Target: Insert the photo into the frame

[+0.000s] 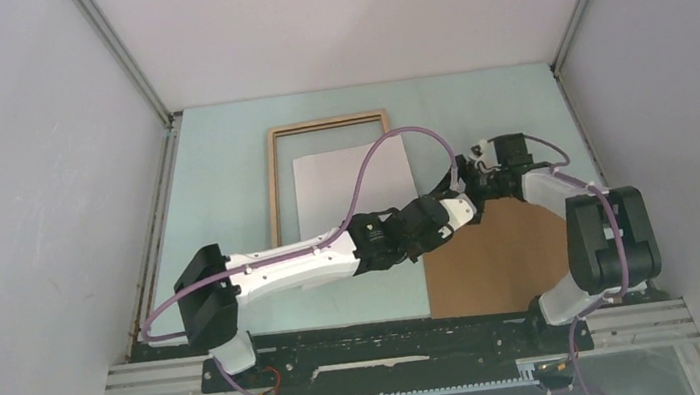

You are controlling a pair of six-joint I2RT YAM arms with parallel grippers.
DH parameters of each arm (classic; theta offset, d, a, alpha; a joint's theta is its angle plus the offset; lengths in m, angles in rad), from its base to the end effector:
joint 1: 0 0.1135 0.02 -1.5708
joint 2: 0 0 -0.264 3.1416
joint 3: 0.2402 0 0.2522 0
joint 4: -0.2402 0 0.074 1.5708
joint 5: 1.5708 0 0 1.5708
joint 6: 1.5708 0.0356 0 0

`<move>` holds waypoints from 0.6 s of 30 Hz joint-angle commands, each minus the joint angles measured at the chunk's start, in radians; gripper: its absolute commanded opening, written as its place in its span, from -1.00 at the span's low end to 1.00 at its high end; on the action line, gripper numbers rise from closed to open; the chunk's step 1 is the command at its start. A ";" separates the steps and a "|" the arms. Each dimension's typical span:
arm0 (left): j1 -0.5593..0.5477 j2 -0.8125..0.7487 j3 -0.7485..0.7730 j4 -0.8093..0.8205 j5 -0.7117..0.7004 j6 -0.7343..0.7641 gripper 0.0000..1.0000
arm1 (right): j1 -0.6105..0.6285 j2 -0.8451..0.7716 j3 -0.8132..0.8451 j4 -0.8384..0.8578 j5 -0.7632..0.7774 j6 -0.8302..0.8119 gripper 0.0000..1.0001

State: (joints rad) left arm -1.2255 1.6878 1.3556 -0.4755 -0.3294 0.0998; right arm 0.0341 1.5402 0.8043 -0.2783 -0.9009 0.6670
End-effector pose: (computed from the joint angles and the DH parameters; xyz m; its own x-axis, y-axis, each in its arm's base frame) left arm 0.1382 -0.3503 0.2747 -0.1622 0.7295 -0.6644 0.8350 0.4602 0.3015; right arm 0.2834 0.0376 0.1758 -0.9358 0.3524 -0.0033 0.1831 0.4944 0.8497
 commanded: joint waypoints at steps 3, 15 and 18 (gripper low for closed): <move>-0.015 -0.042 -0.003 0.034 0.011 -0.057 -1.00 | 0.127 0.067 0.021 0.127 0.022 0.129 0.55; -0.013 -0.135 -0.060 0.018 0.047 -0.124 0.21 | 0.165 0.128 0.004 0.249 0.090 0.149 -0.45; 0.019 -0.212 -0.082 0.001 0.070 -0.141 0.37 | 0.171 0.139 0.004 0.268 0.096 0.150 -0.61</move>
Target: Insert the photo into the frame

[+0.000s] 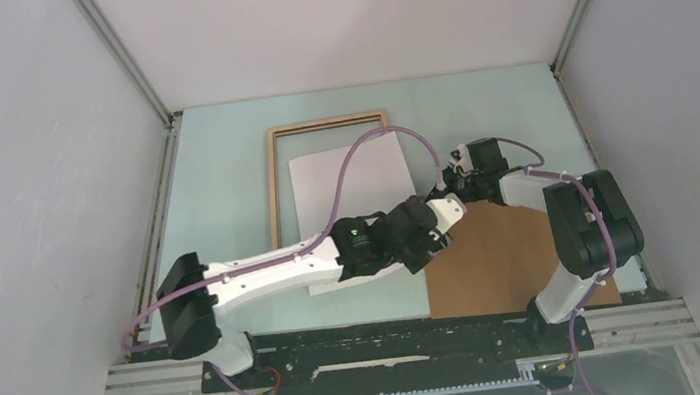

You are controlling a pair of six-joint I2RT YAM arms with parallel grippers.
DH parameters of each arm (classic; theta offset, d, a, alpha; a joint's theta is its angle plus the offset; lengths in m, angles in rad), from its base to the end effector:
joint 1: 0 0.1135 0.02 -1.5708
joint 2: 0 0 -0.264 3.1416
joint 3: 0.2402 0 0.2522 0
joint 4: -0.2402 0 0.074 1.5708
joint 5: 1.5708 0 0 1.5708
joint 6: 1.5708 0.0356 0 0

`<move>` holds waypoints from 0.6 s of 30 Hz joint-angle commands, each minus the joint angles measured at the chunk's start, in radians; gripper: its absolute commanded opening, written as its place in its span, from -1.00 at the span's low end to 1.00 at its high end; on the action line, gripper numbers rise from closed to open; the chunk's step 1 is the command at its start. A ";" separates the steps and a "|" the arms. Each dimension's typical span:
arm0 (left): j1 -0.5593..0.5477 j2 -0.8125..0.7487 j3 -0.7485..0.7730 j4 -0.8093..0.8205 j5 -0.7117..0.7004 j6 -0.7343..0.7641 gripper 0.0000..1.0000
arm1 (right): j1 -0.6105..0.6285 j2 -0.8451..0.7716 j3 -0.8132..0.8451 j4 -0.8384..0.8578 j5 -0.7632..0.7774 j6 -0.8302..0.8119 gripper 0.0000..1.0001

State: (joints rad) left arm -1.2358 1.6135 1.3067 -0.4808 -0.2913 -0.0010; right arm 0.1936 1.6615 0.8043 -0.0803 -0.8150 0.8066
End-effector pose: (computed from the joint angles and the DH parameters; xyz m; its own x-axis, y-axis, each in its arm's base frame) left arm 0.1277 -0.3359 0.2839 -0.2338 0.6688 -0.7058 0.8378 0.5069 0.2028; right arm 0.2971 0.0847 0.1512 -0.9477 0.3188 0.0140 0.1873 0.5204 0.8332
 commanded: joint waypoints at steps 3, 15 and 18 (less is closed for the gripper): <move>0.114 -0.244 -0.075 0.011 0.101 -0.081 0.45 | 0.016 0.031 0.004 0.115 0.003 0.015 -0.81; 0.932 -0.485 -0.291 0.075 0.328 -0.552 0.74 | 0.035 0.041 0.014 0.309 0.099 0.085 -1.00; 1.090 -0.443 -0.358 0.148 0.435 -0.671 0.80 | 0.053 0.085 0.072 0.292 0.104 0.075 -1.00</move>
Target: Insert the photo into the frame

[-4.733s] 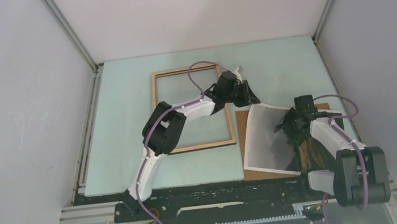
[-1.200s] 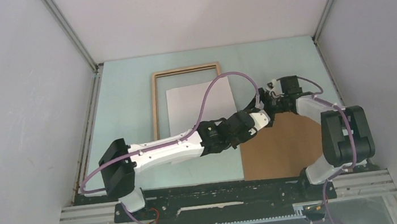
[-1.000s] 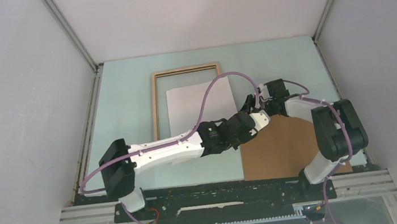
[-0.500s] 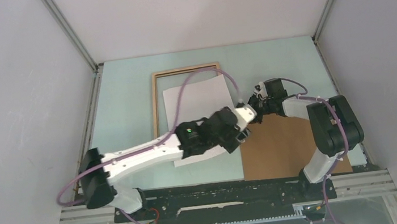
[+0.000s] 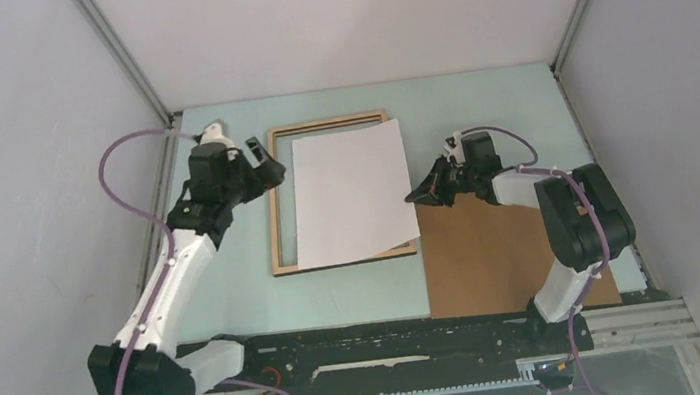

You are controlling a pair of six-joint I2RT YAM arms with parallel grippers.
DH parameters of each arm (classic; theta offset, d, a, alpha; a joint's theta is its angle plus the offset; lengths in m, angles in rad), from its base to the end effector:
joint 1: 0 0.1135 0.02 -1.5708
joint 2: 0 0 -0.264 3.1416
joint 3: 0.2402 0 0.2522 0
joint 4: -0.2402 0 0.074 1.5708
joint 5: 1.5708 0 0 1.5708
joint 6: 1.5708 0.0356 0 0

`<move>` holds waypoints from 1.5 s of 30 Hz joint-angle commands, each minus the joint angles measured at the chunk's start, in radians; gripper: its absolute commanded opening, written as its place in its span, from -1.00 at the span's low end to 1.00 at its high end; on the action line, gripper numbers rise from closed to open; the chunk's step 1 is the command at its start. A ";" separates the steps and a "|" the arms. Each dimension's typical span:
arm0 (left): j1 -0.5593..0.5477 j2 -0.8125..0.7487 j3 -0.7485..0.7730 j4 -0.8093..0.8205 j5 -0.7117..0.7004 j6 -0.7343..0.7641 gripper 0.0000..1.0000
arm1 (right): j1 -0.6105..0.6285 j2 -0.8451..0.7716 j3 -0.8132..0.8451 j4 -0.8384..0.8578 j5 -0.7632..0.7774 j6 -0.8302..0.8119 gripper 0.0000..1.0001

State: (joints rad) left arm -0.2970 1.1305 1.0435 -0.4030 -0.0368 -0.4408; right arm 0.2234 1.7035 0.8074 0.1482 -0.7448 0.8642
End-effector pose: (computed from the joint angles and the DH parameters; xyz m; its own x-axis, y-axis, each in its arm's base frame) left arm 0.2427 -0.0729 0.3392 -0.5185 -0.2872 -0.8054 0.0444 0.9316 -0.3608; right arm 0.3147 0.0962 0.1532 -0.9230 0.3638 -0.1254 0.0841 0.5086 0.8569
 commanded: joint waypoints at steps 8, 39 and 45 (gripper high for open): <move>0.338 0.274 -0.120 0.140 0.206 -0.310 0.89 | 0.072 0.146 0.202 0.015 0.057 -0.045 -1.00; 0.387 0.569 -0.171 0.344 0.506 -0.432 0.92 | 0.142 0.205 0.271 -0.008 0.113 -0.189 -1.00; 0.386 0.560 -0.181 0.352 0.485 -0.431 0.92 | 0.172 0.180 0.239 0.085 0.200 -0.201 -1.00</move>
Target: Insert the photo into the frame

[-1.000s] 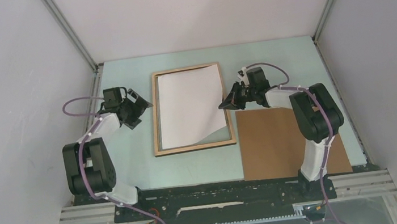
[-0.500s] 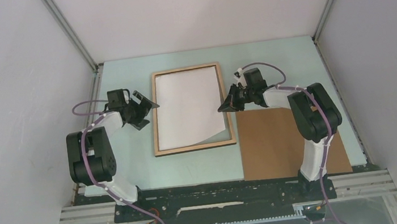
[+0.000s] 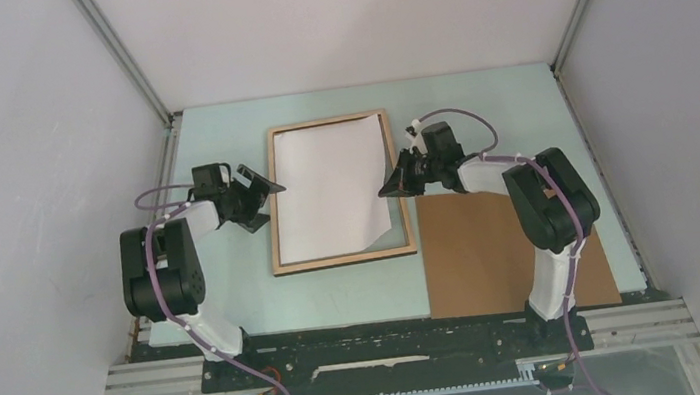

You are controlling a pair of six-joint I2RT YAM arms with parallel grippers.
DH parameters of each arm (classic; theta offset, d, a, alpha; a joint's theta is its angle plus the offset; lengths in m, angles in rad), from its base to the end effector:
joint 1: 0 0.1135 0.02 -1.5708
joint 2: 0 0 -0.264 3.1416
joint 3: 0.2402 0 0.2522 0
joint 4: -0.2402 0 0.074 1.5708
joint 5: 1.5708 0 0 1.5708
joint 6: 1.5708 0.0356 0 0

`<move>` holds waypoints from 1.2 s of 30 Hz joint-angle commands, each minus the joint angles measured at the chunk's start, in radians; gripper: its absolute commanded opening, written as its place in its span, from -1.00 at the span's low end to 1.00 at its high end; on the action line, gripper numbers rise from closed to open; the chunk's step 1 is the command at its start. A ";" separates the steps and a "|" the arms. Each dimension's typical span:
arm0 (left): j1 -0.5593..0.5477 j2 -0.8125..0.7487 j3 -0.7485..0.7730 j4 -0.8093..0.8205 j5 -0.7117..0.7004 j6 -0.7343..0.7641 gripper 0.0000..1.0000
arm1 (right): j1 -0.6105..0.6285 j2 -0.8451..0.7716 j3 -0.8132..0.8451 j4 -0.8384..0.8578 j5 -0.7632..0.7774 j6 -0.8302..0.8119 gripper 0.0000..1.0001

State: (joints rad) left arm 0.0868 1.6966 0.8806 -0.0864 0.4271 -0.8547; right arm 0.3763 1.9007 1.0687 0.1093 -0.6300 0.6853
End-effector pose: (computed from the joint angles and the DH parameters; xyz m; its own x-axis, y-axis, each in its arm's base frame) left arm 0.3306 0.0140 0.1546 -0.6467 -0.7455 -0.1616 -0.4737 0.5585 -0.6809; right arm 0.3568 0.1635 0.1546 -0.9243 0.1847 -0.3341 -0.1587 0.6099 0.7764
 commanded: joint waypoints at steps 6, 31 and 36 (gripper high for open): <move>-0.002 -0.015 -0.018 0.028 0.006 -0.006 0.93 | 0.047 0.008 -0.026 0.150 0.115 0.035 -0.80; -0.053 -0.450 0.043 -0.089 -0.049 0.211 0.99 | 0.147 -0.243 0.173 -0.757 0.718 -0.181 0.67; -0.143 -0.485 0.049 -0.067 0.048 0.231 0.96 | 0.148 -0.461 -0.038 -0.729 0.675 -0.160 0.74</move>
State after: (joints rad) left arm 0.0166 1.2446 0.8822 -0.1745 0.3885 -0.6819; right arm 0.5156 1.6135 1.1622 -0.5838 0.0277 0.5285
